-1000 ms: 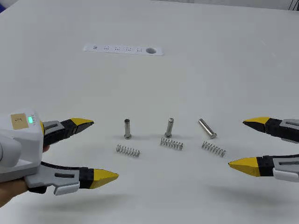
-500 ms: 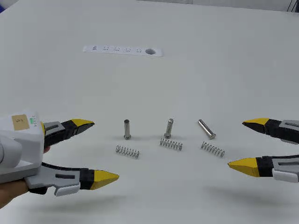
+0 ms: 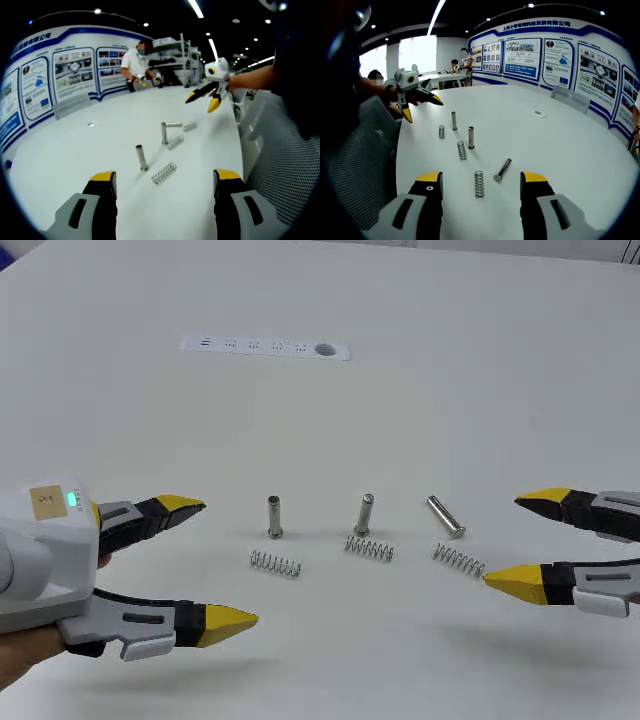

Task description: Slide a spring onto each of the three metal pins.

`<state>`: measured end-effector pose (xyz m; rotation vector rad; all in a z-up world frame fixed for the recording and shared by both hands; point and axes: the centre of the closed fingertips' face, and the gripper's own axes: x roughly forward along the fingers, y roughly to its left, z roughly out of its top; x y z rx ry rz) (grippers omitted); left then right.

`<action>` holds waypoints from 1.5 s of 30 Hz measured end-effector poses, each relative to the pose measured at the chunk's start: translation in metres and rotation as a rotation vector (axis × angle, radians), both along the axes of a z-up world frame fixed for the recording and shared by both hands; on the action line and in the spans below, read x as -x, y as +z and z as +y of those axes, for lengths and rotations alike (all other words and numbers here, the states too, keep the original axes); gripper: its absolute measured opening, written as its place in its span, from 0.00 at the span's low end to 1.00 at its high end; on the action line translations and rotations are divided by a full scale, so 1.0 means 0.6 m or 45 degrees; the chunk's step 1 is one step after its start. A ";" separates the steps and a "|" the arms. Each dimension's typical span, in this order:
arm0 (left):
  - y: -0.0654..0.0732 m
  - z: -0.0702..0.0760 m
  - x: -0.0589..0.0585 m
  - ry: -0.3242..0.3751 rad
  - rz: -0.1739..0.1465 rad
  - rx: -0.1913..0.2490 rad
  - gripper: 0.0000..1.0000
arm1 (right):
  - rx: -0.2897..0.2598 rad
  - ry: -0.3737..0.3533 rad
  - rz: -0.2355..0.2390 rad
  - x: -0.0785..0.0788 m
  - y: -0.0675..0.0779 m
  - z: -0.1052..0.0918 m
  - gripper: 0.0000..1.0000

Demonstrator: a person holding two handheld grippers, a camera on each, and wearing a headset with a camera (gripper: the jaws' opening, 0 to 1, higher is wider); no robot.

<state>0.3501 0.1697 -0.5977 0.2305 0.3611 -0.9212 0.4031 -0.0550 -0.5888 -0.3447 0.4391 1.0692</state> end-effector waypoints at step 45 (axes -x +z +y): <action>-0.010 -0.001 0.006 0.001 0.018 0.007 0.79 | 0.273 -0.249 0.173 -0.129 -0.056 0.049 0.28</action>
